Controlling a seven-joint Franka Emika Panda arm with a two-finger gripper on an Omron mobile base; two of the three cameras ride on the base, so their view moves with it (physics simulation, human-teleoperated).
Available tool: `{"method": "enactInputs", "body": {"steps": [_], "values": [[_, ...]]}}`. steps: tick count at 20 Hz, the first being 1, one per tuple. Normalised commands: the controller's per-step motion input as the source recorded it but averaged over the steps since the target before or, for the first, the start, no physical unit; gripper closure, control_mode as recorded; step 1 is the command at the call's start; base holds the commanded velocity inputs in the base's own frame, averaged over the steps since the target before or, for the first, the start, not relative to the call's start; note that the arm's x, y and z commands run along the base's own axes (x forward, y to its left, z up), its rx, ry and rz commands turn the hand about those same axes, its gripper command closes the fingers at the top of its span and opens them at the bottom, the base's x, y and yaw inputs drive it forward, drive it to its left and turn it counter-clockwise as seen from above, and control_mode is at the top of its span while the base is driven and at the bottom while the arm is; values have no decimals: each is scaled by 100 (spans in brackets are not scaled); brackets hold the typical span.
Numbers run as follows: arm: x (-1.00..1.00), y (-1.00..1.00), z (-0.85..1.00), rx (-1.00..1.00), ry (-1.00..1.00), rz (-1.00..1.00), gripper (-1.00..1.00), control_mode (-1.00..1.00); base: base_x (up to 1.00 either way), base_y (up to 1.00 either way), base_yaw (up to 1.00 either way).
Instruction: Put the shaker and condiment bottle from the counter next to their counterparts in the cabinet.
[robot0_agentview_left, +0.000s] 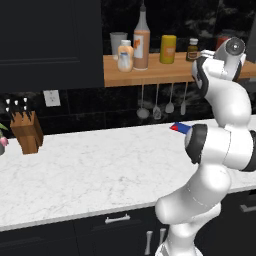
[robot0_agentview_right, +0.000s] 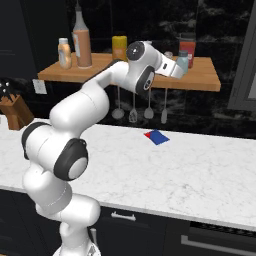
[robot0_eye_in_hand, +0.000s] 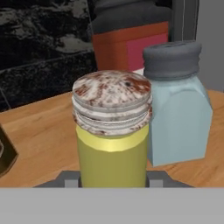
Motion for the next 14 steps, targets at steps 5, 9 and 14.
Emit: {"method": "enactInputs", "body": {"steps": [5,9,14], "values": [[25,0,-19,0,-2,0,100,-100,0,0,0],[23,0,-12,0,-4,0,100,-100,0,0,0],[10,0,-15,0,-2,0,-100,-100,0,0,0]]}}
